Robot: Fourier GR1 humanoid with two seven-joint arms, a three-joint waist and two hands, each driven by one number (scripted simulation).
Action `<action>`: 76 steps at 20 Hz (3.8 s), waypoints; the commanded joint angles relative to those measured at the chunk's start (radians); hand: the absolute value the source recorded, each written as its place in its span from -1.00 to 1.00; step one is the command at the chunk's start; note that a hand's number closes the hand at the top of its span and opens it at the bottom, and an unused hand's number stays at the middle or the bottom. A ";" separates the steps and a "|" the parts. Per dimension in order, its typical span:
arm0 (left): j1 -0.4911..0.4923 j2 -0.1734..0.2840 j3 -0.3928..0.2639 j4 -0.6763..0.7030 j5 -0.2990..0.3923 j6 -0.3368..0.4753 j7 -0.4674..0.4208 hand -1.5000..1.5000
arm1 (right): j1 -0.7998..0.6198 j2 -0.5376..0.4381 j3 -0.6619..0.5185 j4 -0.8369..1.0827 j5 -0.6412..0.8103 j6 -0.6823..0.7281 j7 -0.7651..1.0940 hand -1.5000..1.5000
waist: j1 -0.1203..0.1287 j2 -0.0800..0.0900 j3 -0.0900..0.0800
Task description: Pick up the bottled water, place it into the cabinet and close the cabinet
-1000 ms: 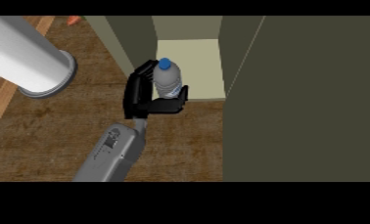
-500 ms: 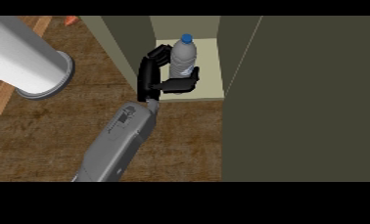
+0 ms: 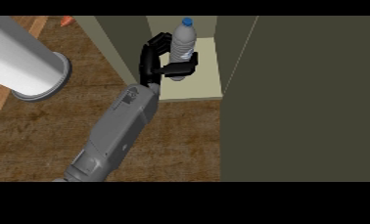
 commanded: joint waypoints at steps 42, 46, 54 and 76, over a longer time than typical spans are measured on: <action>-0.259 -0.003 0.040 0.284 0.139 -0.083 -0.312 -1.00 | -0.051 -0.037 -0.033 -0.134 -0.105 -0.056 0.106 -1.00 | -0.004 -0.008 0.001; -0.153 -0.003 -0.056 0.146 0.201 -0.076 -0.291 -1.00 | -0.027 -0.016 -0.041 -0.169 -0.119 -0.062 0.105 -1.00 | 0.009 -0.017 0.000; 0.085 -0.003 -0.280 -0.195 0.261 -0.016 -0.224 -1.00 | -0.042 -0.012 -0.036 -0.183 -0.100 -0.118 0.150 -1.00 | 0.050 -0.023 0.000; 0.794 0.295 -0.569 -0.986 0.170 -0.006 -0.226 1.00 | 0.012 -0.032 0.026 -0.177 -0.026 0.086 0.140 1.00 | 0.044 -0.018 0.001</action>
